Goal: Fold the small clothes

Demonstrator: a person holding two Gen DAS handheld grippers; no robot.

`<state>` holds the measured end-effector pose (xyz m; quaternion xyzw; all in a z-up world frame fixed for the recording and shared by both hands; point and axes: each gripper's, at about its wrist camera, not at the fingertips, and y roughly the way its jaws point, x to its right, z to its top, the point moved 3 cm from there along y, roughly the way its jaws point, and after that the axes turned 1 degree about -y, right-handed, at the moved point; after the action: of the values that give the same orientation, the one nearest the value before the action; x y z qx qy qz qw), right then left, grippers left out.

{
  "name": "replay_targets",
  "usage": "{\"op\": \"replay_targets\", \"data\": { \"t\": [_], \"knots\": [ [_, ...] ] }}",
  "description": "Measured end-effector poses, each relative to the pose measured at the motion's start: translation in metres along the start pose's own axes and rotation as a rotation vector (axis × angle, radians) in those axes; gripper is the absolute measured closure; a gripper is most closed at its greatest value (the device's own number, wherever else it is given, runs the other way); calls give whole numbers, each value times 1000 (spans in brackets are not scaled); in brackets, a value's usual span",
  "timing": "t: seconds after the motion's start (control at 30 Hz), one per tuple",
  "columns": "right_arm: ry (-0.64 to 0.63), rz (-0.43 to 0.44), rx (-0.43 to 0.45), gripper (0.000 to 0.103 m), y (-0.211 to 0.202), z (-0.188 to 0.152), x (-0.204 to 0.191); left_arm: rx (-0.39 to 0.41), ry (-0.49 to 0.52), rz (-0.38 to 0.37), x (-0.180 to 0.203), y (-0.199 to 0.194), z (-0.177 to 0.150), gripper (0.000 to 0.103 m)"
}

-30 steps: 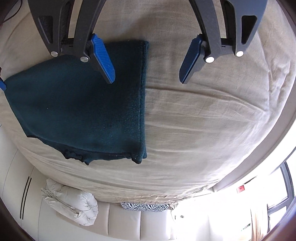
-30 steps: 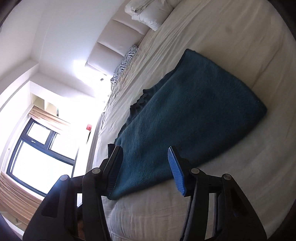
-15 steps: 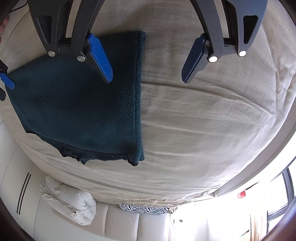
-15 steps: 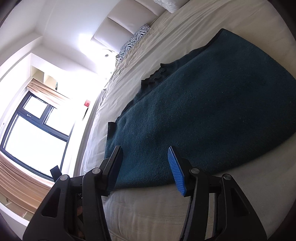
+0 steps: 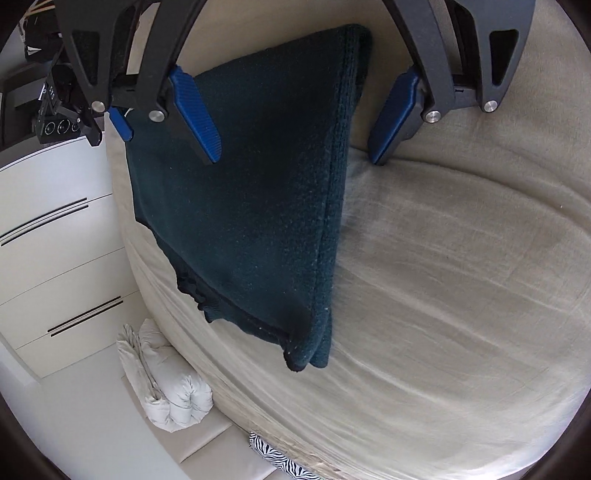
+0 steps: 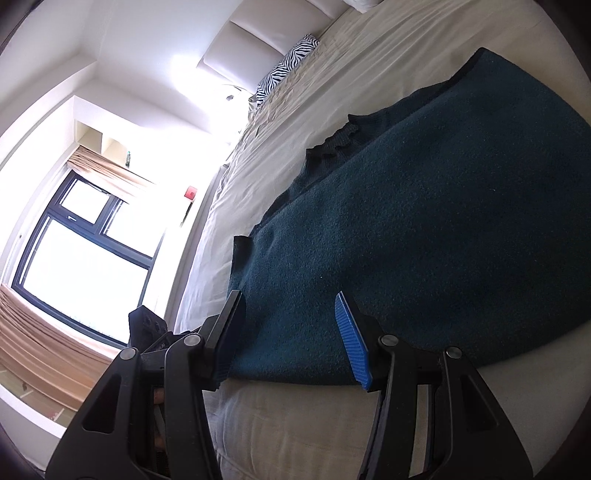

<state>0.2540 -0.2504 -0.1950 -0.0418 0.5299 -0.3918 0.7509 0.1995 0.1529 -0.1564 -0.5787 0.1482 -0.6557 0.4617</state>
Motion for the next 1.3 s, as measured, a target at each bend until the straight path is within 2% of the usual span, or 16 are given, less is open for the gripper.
{"op": "replay_targets", "data": {
  "t": [0.2, 0.27, 0.3, 0.37, 0.47, 0.6, 0.77, 0.87, 1.0, 1.07, 1.17, 1.3],
  "knots": [
    [-30, 33, -56, 53, 15, 7, -12, -76, -7, -68, 4, 7, 9, 22],
    [-44, 47, -80, 53, 24, 9, -17, -92, -20, -122, 6, 9, 11, 29],
    [-49, 49, -93, 53, 29, 10, -21, -104, -30, -156, 7, 11, 12, 36],
    [-59, 57, -111, 53, 39, 13, -27, -113, -45, -184, 4, 14, 13, 39],
    [-68, 64, -141, 53, 53, 16, -33, -118, -101, -247, -6, 18, 14, 52],
    [-67, 78, -186, 53, 73, 22, -39, -124, -154, -277, -17, 21, 12, 84],
    [-65, 83, -252, 53, 100, 25, -39, -103, -196, -292, -25, 20, 13, 88],
    [-34, 5, -298, 55, 117, 19, -24, -89, -214, -302, -25, 17, 13, 89],
    [-54, 48, -271, 55, 113, 15, -16, -70, -210, -297, -16, 9, 15, 90],
    [-46, 87, -272, 55, 106, 14, -13, -54, -184, -292, -3, 2, 16, 90],
    [36, 145, -264, 54, 84, 23, -3, -32, -115, -278, 29, -11, 22, 90],
    [139, 242, -169, 39, 33, 46, 24, -20, 23, -267, 99, -15, 27, 90]
  ]
}}
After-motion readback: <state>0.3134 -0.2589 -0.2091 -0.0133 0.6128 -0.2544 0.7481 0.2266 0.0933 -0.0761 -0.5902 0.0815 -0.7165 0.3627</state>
